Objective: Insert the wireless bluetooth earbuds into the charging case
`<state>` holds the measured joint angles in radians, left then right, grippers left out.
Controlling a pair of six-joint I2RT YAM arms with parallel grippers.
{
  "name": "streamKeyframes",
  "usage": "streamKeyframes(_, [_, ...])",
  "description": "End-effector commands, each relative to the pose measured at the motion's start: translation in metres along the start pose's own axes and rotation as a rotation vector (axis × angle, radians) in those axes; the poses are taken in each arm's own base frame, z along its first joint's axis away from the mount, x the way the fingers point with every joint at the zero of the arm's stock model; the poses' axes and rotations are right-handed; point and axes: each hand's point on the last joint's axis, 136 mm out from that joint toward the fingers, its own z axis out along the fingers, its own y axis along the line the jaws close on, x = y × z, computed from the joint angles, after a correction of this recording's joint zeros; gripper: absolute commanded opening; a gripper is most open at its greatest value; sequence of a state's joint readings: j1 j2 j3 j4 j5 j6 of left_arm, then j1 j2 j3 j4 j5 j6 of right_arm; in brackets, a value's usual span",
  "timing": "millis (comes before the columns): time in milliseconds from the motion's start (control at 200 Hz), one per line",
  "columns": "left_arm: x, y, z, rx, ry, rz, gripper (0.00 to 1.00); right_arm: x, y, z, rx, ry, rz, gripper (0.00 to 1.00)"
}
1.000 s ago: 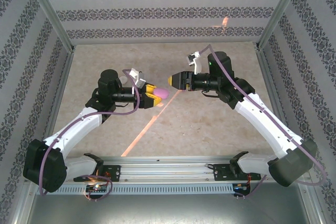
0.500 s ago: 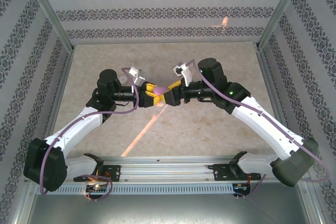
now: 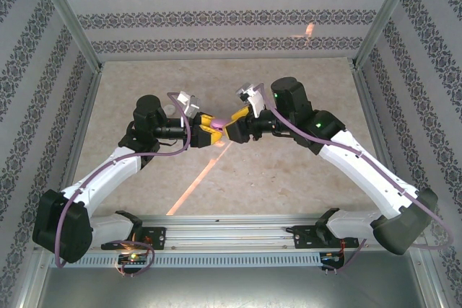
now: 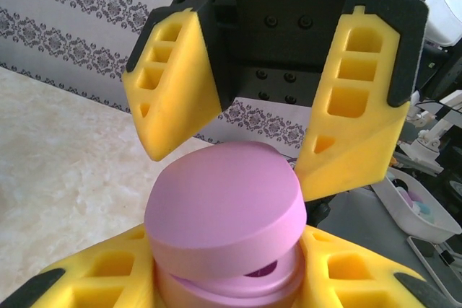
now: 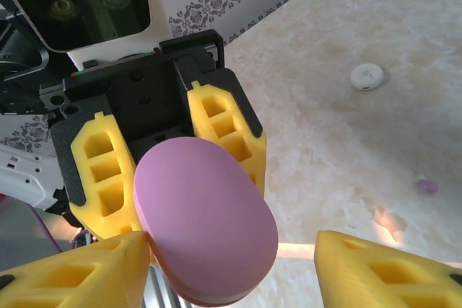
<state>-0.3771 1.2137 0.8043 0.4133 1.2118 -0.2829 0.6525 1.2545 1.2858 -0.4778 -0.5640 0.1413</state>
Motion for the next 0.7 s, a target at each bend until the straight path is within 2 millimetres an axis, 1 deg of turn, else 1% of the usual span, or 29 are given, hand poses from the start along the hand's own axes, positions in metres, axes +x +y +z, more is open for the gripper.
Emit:
streamKeyframes(0, [-0.016,-0.013,-0.002,0.053,-0.023,0.066,0.14,-0.013,-0.005,0.000,0.033,-0.033,-0.028,0.58])
streamKeyframes(110, [-0.017,-0.015,-0.002,0.060,-0.025,0.066,0.14,-0.013,-0.007,0.001,0.032,-0.036,-0.021,0.53])
streamKeyframes(290, [-0.021,-0.017,-0.002,0.082,-0.034,0.060,0.14,-0.016,-0.009,0.004,0.027,-0.046,-0.018,0.49])
streamKeyframes(475, [-0.024,-0.019,-0.002,0.098,-0.041,0.054,0.14,-0.022,-0.014,0.007,0.027,-0.068,-0.018,0.48])
streamKeyframes(589, [-0.025,-0.021,-0.002,0.105,-0.043,0.054,0.14,-0.026,-0.017,0.008,0.027,-0.081,-0.014,0.51])
streamKeyframes(694, [-0.025,-0.021,-0.002,0.106,-0.043,0.051,0.14,-0.027,-0.019,0.009,0.020,-0.085,-0.010,0.51])
